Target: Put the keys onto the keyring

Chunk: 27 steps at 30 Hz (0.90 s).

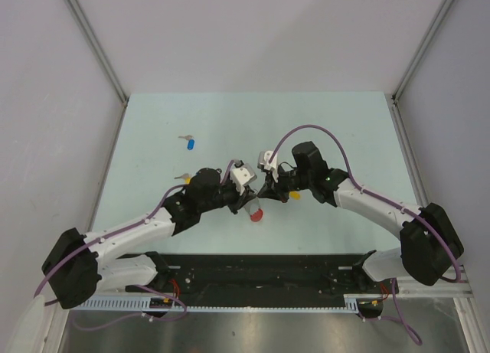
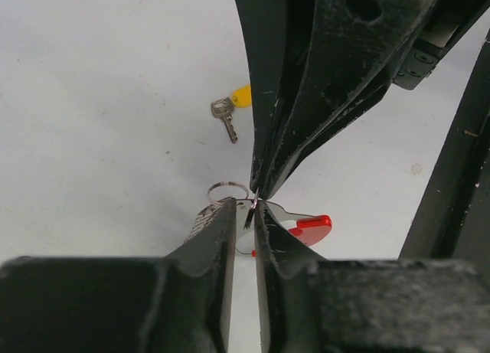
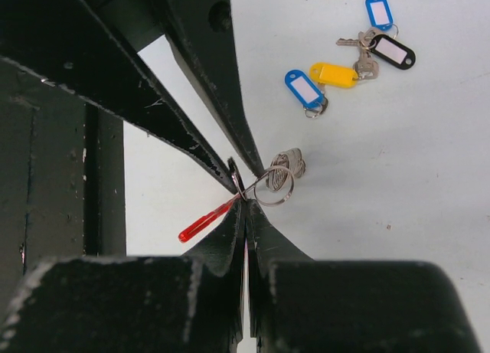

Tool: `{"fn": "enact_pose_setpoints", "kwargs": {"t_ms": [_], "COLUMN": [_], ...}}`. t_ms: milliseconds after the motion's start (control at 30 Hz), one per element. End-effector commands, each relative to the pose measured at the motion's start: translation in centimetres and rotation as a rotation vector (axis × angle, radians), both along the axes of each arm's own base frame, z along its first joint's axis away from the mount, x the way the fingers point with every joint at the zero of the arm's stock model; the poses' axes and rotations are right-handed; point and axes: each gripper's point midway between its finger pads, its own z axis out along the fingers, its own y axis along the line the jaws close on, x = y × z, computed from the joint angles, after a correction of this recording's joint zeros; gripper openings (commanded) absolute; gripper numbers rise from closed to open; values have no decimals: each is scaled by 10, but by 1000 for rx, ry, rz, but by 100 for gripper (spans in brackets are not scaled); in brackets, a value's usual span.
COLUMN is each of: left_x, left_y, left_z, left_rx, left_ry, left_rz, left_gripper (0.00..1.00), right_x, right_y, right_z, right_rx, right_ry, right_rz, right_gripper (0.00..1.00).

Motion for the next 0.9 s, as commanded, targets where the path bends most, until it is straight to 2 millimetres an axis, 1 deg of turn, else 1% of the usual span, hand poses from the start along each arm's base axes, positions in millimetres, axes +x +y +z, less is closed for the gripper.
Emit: {"fn": "enact_pose_setpoints", "kwargs": {"t_ms": [0,133,167,200,267,300,333,367,400,433,500,533,567,600,733,833,867], "left_x": [4,3,3,3,2,2,0,1,0,-2,-1,-4,-3,-4,-5,-5,-6], "left_y": [-9,-9,-8,-8,-7,-7,-5,-6,-5,-3,-1,2,1,3,7,8,8], "left_z": [23,28,28,28,28,28,21,28,28,21,30,24,31,34,33,36,36], "left_rx": [-39,-39,-38,-35,-46,-54,-54,-83,-93,-99,-146,-152,-181,-199,-232,-257,-274], "left_ry": [-52,-63,-64,-66,-70,-68,-57,-76,-78,-63,-98,-90,-111,-122,-128,-153,-137], "left_rz": [-27,-31,-30,-30,-30,-27,-23,-14,-10,-2,9,17,19,24,40,45,50], "left_gripper": [16,9,1,0,0,0,0,0,0,0,0,0,1,0,0,0,0], "right_x": [0,-1,-1,0,0,4,3,3,2,4,4,6,7,6,2,-2,-2], "right_y": [4,4,3,3,2,-2,-2,-4,-6,-8,-10,-10,-10,-10,-8,-7,-7], "right_z": [20,18,18,18,19,22,26,28,28,34,36,40,40,39,37,37,38], "right_rx": [34,29,28,29,38,46,65,79,92,128,157,173,175,174,188,199,200], "right_ry": [-56,-51,-49,-47,-34,-30,-15,-6,1,8,5,-9,-12,-11,8,10,7], "right_rz": [21,21,23,20,16,2,10,9,11,11,12,8,5,5,41,64,64], "right_gripper": [0,0,0,0,0,0,2,6,9,11,18,20,23,24,26,28,28]}}
